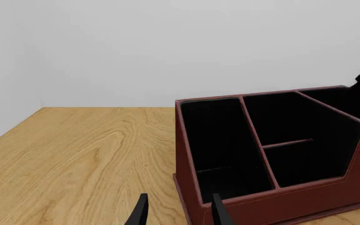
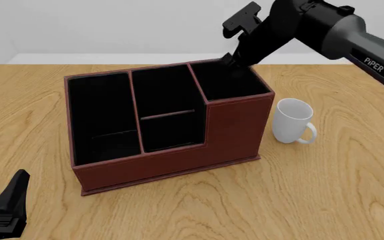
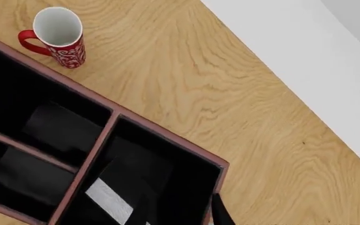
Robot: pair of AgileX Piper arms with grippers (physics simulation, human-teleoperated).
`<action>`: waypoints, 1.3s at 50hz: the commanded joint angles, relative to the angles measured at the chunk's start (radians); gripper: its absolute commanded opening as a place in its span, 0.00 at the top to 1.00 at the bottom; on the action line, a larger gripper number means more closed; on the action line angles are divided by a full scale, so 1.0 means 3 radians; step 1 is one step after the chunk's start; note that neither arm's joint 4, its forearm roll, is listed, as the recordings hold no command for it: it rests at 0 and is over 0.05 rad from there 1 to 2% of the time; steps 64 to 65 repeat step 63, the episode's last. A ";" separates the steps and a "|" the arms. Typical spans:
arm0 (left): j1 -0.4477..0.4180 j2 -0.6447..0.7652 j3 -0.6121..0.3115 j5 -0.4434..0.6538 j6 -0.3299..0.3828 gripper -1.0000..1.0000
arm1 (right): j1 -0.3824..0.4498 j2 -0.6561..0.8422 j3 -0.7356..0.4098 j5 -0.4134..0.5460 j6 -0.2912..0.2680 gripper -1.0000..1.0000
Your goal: Pick up the book and place it in the right compartment of the caddy.
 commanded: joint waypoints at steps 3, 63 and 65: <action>0.0000 0.0000 0.0000 0.0000 0.0000 0.00 | 0.0027 -0.0799 0.0799 -0.0515 0.0101 0.00; 0.0000 0.0000 0.0000 0.0000 0.0000 0.00 | -0.0035 -0.5278 0.5733 -0.3444 0.1084 0.00; 0.0000 0.0000 0.0000 0.0000 0.0000 0.00 | -0.0035 -0.5278 0.5733 -0.3444 0.1084 0.00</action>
